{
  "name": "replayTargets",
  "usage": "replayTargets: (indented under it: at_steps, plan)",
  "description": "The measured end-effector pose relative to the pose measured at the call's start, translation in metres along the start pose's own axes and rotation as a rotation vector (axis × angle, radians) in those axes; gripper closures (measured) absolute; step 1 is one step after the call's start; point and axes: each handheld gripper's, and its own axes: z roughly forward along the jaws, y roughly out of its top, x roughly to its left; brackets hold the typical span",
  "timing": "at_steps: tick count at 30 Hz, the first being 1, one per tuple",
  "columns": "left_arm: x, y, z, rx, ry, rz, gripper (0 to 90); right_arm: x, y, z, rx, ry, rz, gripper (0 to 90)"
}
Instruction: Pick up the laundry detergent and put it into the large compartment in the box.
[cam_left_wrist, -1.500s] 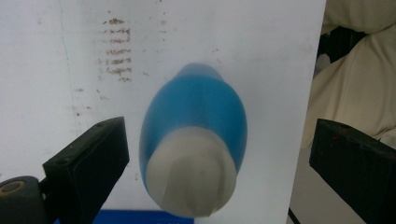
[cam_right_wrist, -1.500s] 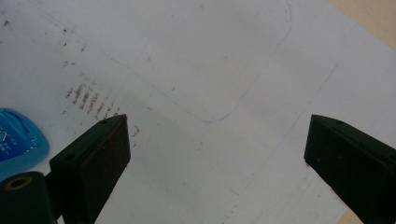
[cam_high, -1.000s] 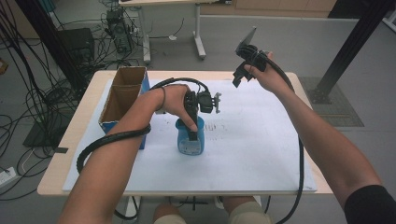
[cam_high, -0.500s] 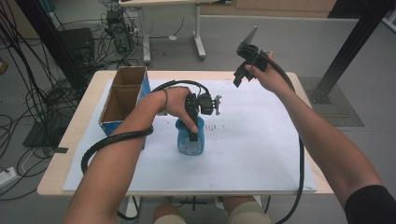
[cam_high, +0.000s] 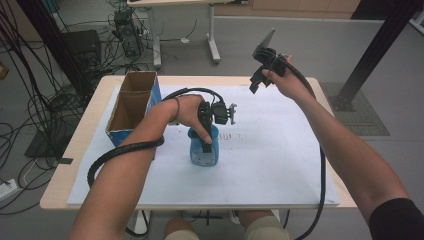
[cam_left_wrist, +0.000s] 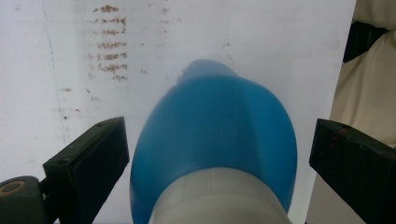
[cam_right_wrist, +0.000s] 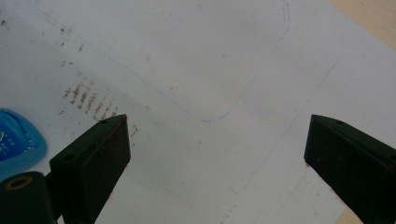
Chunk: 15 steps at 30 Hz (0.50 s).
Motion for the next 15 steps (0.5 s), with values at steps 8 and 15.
replayTargets:
  at_steps: [8,15]
  plan:
    - [-0.002,0.0014,0.0007,0.0,0.008,0.008,5.4,0.0004,0.0007,-0.0003,0.005,0.0,-0.001,7.1]
    - [-0.0026,0.0003,-0.0038,-0.009,0.013,0.007,5.4,0.0015,0.001,0.0004,0.001,0.002,-0.005,7.1]
